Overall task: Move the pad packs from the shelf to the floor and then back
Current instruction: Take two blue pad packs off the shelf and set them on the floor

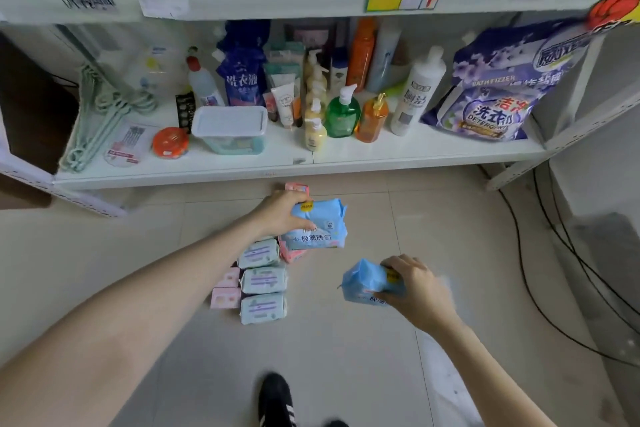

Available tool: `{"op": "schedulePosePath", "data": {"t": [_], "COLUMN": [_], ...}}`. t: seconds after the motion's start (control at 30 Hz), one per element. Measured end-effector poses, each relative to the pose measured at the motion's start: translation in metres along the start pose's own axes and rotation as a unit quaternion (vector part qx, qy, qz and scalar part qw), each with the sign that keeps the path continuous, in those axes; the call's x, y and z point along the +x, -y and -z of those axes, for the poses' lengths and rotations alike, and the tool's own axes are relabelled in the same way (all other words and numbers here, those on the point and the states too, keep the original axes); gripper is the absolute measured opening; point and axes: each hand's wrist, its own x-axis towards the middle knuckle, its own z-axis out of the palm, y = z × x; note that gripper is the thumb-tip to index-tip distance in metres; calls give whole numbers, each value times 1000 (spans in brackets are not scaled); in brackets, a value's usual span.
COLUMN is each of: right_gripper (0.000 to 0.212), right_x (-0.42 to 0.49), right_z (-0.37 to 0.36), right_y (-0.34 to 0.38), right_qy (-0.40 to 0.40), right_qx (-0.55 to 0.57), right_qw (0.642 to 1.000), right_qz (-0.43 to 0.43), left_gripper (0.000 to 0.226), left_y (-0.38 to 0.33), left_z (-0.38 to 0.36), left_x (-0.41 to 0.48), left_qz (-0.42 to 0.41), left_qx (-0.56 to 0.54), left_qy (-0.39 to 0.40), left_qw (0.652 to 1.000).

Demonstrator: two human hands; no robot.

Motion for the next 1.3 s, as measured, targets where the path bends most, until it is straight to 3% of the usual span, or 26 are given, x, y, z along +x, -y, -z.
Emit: {"op": "schedulePosePath", "data": {"t": [0.27, 0.37, 0.7, 1.13, 1.3], "right_gripper": [40, 41, 43, 50, 74], "right_x": [101, 134, 233, 296, 291], "right_z": [-107, -145, -250, -304, -320], "right_y": [-78, -107, -175, -195, -207], "right_qy": [5, -11, -46, -75, -133], "right_qx": [17, 20, 22, 9, 112], "right_qw": [1000, 1000, 998, 995, 983], "right_qz": [6, 6, 28, 71, 59], "left_gripper": [32, 21, 27, 36, 42], "left_y": [79, 113, 207, 230, 233], "left_z": [-82, -116, -191, -229, -226], "left_x": [128, 171, 265, 316, 321], "left_qz": [-22, -12, -30, -51, -32], "left_qx": [-2, 10, 30, 96, 72], "left_qy": [20, 21, 27, 63, 101], "left_qw": [1000, 1000, 999, 992, 992]}}
